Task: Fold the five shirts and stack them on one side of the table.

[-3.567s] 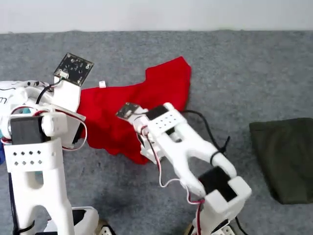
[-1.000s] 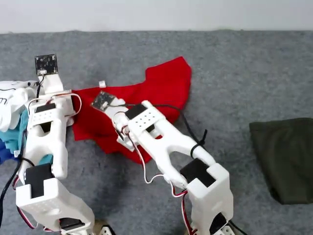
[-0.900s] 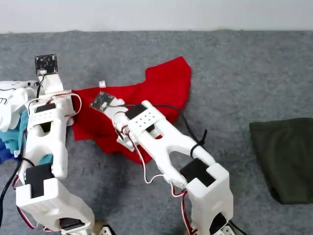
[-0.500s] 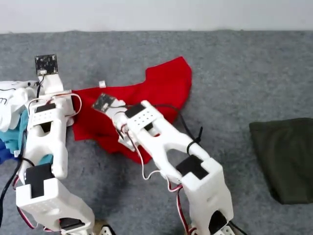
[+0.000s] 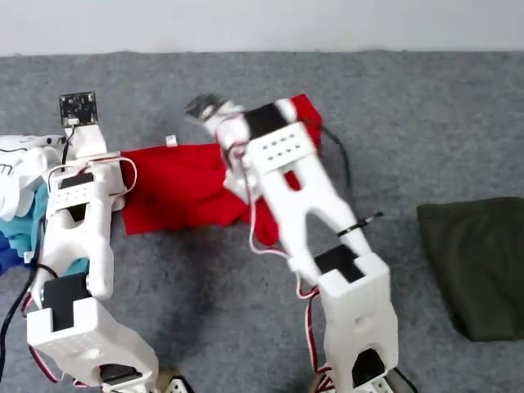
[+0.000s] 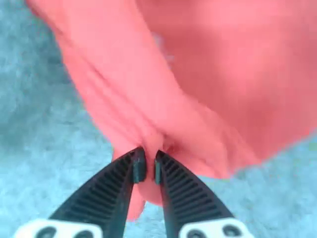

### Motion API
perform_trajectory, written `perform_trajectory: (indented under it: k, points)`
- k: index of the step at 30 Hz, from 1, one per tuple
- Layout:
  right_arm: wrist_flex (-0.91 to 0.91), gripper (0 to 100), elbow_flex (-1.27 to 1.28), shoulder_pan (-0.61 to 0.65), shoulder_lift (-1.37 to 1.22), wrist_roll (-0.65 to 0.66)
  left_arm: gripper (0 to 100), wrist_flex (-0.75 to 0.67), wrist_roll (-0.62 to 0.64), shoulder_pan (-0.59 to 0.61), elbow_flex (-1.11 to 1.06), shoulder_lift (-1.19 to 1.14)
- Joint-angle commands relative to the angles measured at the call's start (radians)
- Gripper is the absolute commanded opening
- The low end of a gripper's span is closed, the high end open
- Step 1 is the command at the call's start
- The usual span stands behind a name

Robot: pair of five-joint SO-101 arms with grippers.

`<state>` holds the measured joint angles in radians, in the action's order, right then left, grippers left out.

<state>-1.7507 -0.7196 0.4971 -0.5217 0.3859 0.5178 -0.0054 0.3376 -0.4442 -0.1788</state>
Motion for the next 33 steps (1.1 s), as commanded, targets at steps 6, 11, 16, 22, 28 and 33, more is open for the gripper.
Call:
perform_trajectory:
  k: [6,11,16,22,28,33]
  points:
    - [-0.044,1.1,-0.074,-0.176,0.211,0.012,1,0.284,0.009,-0.005,0.18,0.014]
    - [-0.039,1.1,-0.075,-0.294,0.38,0.012,1,0.508,0.005,-0.066,0.315,0.014]
    - [-0.039,1.1,-0.072,-0.421,0.555,0.012,1,0.862,0.0,-0.166,0.542,0.014]
    - [-0.047,1.1,-0.011,-0.467,0.691,0.012,1,1.243,-0.137,-0.21,0.756,0.015]
    - [-0.047,1.1,0.236,-0.473,0.797,0.012,1,1.241,-0.158,-0.129,0.687,0.157]
    - [-0.025,1.1,0.242,-0.493,0.898,0.015,1,1.238,-0.25,-0.121,0.676,0.384]
